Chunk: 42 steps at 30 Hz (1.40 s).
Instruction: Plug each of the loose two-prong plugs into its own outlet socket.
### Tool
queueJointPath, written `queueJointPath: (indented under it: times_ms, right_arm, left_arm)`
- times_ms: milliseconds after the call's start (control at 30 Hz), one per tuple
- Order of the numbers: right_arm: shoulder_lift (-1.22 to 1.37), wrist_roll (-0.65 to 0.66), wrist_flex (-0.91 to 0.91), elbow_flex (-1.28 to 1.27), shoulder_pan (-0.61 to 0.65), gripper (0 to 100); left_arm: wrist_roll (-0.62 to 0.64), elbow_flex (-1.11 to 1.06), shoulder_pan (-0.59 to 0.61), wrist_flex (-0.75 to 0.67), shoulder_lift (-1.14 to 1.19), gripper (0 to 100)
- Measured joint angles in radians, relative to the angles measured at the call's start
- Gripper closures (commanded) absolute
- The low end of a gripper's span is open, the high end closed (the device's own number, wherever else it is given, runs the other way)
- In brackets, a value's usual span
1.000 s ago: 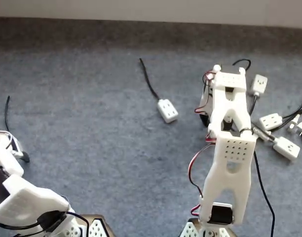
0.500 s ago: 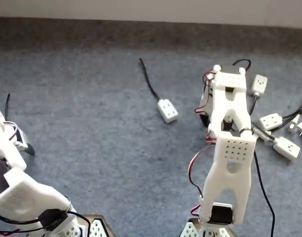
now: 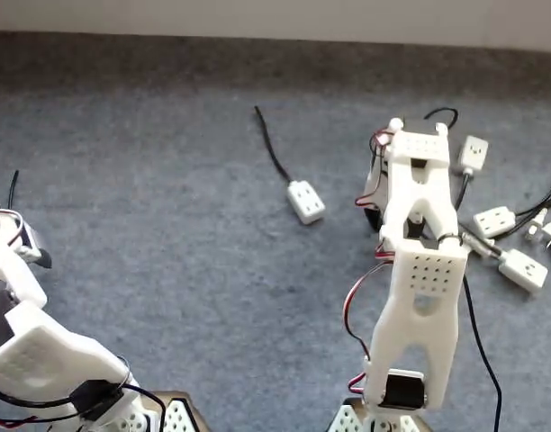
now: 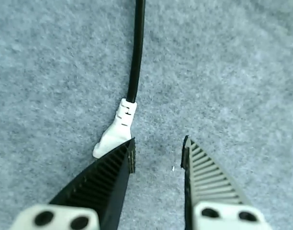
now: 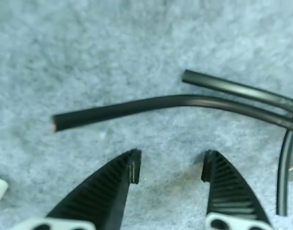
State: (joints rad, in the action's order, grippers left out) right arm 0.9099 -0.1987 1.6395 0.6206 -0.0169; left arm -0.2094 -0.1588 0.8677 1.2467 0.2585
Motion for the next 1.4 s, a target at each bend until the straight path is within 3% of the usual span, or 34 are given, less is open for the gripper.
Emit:
queueJointPath:
  times_ms: [1133,1400]
  right_arm:
    - [0.0,0.0,0.0,0.0,0.0,77.8]
    - [0.0,0.0,0.0,0.0,0.0,77.8]
  left_arm:
    - [-0.037,0.066,0.061,0.009,0.12,82]
    - [-0.107,0.074,0.117,-0.037,0.127,82]
